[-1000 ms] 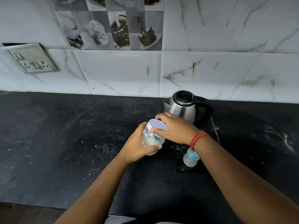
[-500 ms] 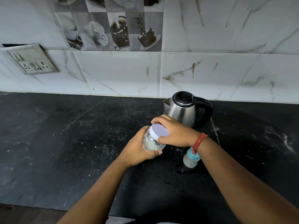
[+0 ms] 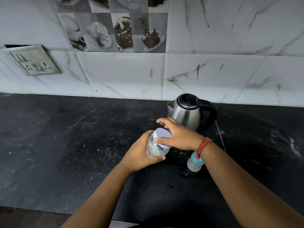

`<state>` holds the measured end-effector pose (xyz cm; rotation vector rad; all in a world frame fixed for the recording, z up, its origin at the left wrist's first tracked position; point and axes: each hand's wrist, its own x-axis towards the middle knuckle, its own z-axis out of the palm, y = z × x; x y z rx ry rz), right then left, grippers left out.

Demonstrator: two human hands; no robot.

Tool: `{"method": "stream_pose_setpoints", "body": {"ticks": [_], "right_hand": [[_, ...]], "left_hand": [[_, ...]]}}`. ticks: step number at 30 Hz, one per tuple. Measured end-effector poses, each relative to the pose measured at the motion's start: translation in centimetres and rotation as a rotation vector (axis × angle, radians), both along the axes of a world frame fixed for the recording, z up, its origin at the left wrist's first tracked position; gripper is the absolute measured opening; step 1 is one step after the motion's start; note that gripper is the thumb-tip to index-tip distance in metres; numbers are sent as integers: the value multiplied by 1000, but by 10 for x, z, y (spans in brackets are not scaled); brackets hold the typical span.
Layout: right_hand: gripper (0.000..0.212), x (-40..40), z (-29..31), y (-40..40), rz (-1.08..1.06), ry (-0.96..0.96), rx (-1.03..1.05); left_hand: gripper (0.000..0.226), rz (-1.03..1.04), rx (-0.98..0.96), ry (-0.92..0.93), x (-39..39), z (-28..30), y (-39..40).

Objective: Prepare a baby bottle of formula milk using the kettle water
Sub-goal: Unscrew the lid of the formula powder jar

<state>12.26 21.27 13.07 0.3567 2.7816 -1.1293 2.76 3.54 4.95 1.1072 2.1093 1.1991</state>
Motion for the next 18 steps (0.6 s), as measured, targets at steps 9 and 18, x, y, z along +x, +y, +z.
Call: {"method": "stream_pose_setpoints", "body": {"ticks": [9,18], "right_hand": [[60,-3,-1,0,-33,-1,49],[59,2,-13,0,-334,207,-15]], "left_hand": [[90,28,73,-26,-2,-2,-3],[96,206,141,2,-14,-27,-18]]}}
